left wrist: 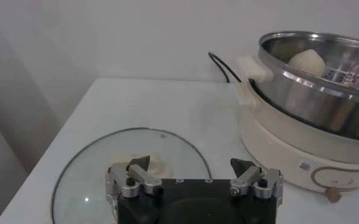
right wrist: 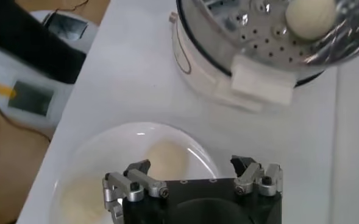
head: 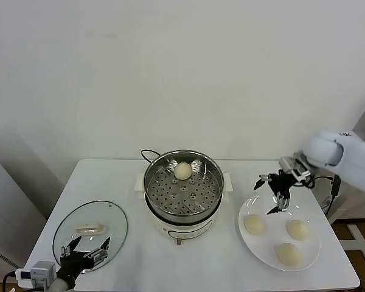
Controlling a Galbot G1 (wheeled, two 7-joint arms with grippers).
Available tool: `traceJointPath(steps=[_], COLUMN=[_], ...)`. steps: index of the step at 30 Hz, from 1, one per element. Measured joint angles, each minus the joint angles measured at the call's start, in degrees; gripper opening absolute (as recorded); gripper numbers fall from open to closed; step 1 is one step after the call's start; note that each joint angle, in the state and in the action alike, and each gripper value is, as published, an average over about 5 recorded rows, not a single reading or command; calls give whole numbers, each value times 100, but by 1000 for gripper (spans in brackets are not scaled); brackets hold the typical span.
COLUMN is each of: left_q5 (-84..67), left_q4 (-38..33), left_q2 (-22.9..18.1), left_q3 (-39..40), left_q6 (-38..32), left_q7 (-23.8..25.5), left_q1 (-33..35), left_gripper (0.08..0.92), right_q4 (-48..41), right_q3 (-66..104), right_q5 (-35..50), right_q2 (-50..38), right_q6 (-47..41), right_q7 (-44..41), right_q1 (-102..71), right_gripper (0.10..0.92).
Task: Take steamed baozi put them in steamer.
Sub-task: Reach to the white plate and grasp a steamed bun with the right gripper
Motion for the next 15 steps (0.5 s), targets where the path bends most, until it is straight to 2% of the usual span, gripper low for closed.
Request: traceJointPath(steps=[15], left_q5=[-15], left_q4=[-1], left_q2=[-9], left_q3=[-21], left_q6=[2], left_q7=[-8], left_q1=[30], left_gripper=[823], right_q4=[-536], right_q3=[1088], right_q5=[-668], right_q2=[249], right_q6=[-194], right_q7=[257], right_q1=[-1489], right_gripper=[823])
